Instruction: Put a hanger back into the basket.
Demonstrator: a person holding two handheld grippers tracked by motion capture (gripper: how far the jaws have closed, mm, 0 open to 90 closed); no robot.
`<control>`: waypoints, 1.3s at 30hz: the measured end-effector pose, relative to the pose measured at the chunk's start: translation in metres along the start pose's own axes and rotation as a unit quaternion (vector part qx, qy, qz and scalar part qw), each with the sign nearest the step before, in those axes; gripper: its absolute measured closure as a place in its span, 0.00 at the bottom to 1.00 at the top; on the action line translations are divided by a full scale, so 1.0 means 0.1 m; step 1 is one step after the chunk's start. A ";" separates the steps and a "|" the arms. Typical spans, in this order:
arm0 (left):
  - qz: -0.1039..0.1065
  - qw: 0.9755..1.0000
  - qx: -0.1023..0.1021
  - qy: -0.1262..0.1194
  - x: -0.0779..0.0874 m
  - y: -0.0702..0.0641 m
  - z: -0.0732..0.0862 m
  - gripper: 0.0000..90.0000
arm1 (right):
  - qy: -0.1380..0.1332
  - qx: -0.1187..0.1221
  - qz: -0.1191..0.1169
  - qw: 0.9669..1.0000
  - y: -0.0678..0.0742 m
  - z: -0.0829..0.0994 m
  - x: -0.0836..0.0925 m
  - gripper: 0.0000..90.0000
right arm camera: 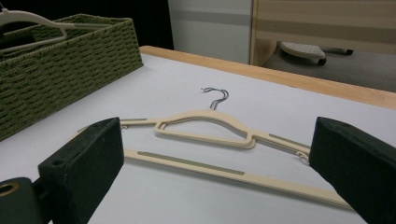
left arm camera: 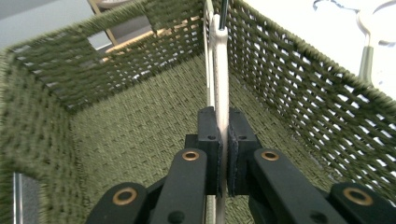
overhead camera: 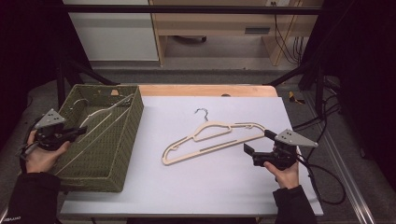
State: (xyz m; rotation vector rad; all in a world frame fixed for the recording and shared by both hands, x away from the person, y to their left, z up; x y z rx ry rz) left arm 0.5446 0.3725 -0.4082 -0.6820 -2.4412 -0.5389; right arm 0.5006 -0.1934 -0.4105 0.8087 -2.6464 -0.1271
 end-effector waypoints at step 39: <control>0.045 0.994 -0.014 0.101 -0.04 -0.47 0.12 0.57 | -0.010 0.005 -0.006 1.000 0.08 -0.06 0.03 0.04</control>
Point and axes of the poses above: each handheld gripper's, and its own axes: x roughly backward along the jaws, z roughly out of its underside, y roughly to its left, the point moved 8 cm from there along -x, roughly forward along the jaws, and after that the axes turned 6 degrees about -x, right-handed, at the moved point
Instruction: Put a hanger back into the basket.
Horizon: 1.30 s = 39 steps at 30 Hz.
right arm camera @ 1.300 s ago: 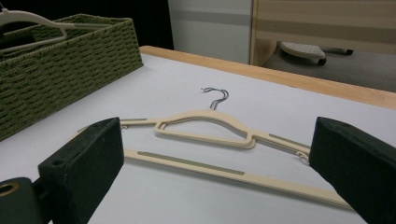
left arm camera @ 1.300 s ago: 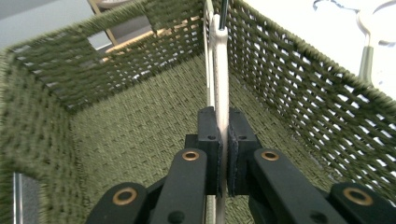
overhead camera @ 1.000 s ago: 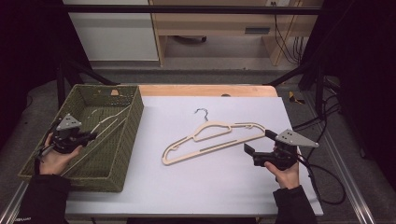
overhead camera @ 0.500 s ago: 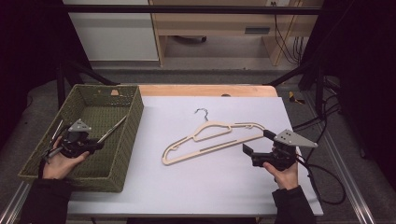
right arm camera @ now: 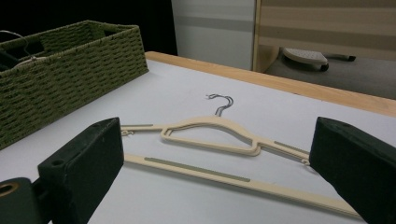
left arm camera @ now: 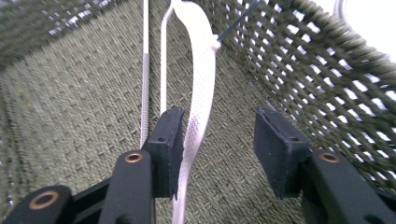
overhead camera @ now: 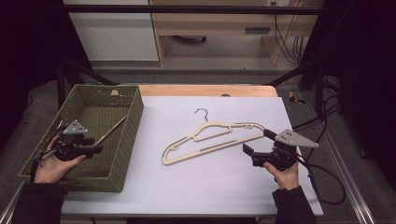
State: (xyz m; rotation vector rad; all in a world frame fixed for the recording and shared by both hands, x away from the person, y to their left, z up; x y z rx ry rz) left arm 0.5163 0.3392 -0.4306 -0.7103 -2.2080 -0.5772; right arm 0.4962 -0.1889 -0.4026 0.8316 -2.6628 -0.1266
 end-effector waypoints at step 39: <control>0.037 0.953 0.020 -0.301 0.44 -1.06 -1.51 0.06 | -0.001 -0.006 -0.001 1.000 -0.03 -0.03 -0.03 0.04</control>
Point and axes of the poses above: each handheld gripper's, and its own axes: x roughly backward along the jaws, z roughly out of its underside, y roughly to its left, the point moved 8 cm from there along -x, roughly forward along the jaws, and after that the axes turned 6 degrees about -x, right-handed, at the moved point
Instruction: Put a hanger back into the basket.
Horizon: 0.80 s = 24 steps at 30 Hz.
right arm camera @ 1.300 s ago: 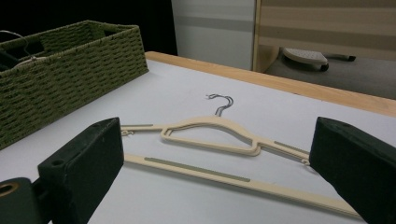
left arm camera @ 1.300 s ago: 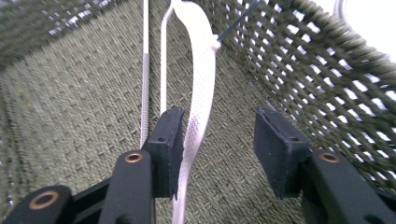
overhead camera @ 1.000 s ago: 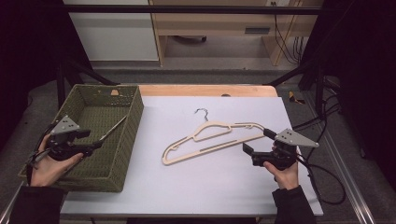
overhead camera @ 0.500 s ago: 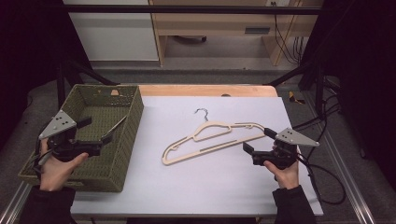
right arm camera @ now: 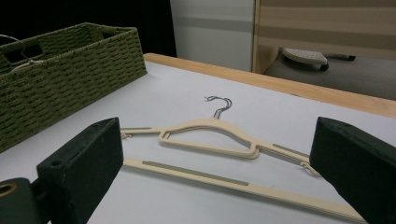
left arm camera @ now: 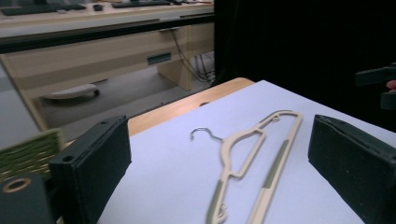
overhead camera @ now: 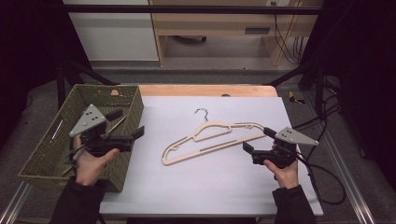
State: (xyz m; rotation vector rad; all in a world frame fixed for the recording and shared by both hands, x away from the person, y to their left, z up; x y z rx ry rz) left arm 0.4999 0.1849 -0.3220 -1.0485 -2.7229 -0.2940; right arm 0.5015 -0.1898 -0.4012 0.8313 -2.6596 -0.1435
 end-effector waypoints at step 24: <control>0.074 0.985 -0.008 0.154 -1.43 -0.31 0.77 0.16 | 0.012 0.000 0.002 1.000 -0.02 0.07 -0.04 0.04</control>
Point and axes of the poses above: each handheld gripper's, and its own axes: x roughly backward along the jaws, z roughly out of its underside, y roughly to its left, the point moved 8 cm from there along -x, roughly forward along the jaws, and after that the axes turned 6 degrees about -x, right-handed, at the moved point
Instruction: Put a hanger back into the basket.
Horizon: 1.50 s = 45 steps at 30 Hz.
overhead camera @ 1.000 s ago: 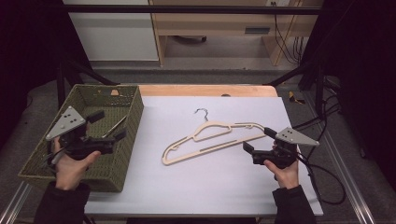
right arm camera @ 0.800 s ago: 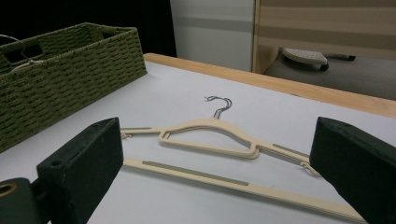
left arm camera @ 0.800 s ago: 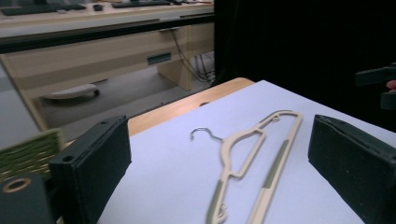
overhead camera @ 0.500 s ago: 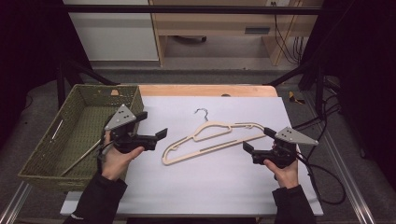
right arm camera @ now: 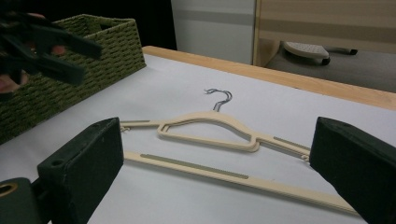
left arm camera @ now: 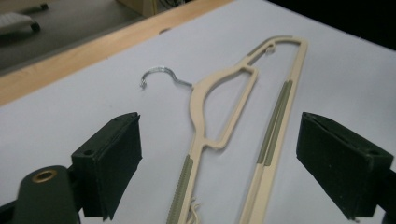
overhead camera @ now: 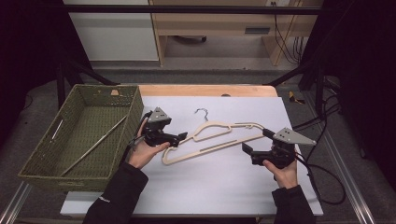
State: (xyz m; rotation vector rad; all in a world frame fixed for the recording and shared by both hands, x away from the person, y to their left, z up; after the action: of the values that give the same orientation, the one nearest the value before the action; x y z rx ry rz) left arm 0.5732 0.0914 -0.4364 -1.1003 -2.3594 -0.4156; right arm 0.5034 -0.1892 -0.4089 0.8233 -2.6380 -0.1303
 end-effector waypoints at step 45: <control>0.037 0.981 -0.082 0.169 -0.62 0.15 0.60 0.88 | 0.028 0.006 -0.008 1.000 0.00 0.10 -0.14 0.04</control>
State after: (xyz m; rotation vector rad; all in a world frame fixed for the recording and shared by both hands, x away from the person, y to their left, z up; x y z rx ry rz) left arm 0.5997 0.0902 -0.5197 -1.0896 -2.0075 -0.7209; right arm 0.5104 -0.1814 -0.4229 0.8398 -2.5818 -0.0939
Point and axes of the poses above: each handheld gripper's, and its own axes: x roughly backward along the jaws, z roughly out of its underside, y roughly to its left, the point moved 8 cm from there along -x, roughly forward along the jaws, and after that the axes turned 6 degrees about -x, right-handed, at the moved point
